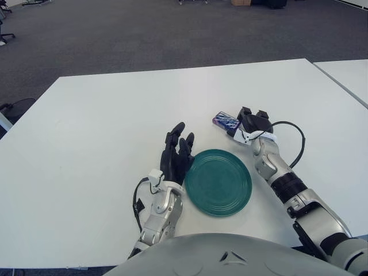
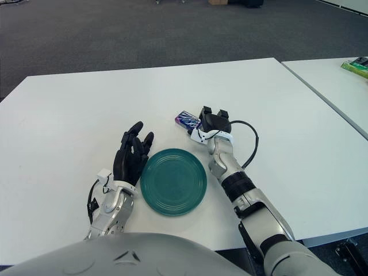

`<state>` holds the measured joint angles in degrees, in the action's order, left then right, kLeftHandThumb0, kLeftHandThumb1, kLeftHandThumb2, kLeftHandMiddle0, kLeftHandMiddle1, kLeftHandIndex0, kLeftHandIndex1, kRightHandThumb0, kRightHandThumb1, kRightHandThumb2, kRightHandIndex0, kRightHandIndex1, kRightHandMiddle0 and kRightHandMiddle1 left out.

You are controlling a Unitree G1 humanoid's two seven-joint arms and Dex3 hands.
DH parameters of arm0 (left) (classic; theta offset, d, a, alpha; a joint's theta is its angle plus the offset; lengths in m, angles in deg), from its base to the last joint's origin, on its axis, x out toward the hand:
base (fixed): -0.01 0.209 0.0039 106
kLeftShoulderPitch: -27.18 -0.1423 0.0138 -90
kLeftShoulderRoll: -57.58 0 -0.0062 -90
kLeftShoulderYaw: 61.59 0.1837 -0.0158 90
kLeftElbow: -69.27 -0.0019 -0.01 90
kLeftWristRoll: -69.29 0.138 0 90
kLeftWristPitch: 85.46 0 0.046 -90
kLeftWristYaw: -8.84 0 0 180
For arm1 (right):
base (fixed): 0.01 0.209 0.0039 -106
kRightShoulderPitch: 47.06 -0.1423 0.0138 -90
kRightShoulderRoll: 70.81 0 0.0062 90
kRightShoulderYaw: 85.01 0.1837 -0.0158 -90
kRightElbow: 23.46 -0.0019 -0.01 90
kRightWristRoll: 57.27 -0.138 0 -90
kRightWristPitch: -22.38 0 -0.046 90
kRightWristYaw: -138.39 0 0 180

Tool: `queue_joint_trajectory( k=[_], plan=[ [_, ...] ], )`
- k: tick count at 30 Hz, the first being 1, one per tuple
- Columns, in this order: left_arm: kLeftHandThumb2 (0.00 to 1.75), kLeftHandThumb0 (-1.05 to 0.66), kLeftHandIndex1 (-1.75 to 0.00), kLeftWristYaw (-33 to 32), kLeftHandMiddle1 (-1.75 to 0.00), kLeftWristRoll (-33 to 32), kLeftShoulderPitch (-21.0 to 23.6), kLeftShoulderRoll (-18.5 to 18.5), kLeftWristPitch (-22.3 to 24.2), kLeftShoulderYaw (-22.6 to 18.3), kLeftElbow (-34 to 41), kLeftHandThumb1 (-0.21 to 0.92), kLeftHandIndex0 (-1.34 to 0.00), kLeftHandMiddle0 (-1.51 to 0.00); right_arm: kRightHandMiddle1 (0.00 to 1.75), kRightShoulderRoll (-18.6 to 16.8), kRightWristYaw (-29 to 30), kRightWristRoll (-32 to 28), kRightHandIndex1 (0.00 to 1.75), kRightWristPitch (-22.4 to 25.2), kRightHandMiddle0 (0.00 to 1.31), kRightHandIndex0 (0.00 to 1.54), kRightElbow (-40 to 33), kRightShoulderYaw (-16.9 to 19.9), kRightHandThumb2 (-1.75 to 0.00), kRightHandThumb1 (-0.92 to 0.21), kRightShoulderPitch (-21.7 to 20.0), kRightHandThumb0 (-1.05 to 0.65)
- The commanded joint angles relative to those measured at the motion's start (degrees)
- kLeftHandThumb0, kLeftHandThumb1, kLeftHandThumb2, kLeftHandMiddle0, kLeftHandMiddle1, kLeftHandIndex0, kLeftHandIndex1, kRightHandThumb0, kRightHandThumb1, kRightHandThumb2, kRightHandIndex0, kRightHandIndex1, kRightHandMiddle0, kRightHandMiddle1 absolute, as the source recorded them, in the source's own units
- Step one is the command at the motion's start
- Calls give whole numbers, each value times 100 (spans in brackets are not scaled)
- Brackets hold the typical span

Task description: Put the gum into the plate.

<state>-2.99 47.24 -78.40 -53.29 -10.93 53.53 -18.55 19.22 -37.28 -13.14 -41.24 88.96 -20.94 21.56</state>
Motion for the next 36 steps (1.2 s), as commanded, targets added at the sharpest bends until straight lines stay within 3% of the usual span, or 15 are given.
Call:
queue_joint_trajectory(
  k=[1, 17, 26, 36],
  plan=[
    [79, -71, -81, -47, -4, -70, -213, -809, 49, 145, 144, 92, -8, -53, 175, -34, -342, -165, 175, 104, 22, 25, 48, 0, -55, -90, 257, -36],
    [77, -72, -82, -19, -4, -101, -248, -761, 131, 73, 199, 92, -9, -52, 175, 50, -436, -239, 175, 6, 23, 25, -20, 153, -58, -88, 272, -36],
    [78, -72, -83, 3, -4, -111, -268, -734, 169, 31, 230, 92, -9, -53, 175, 83, -254, -340, 175, -325, 23, 36, 260, 360, -58, -87, 124, -36],
    [78, -71, -82, 115, -3, -215, -260, -677, 211, -54, 222, 92, -7, -52, 175, 192, -232, -626, 175, -793, 23, 44, 916, 682, -56, -89, -789, -36]
  ],
)
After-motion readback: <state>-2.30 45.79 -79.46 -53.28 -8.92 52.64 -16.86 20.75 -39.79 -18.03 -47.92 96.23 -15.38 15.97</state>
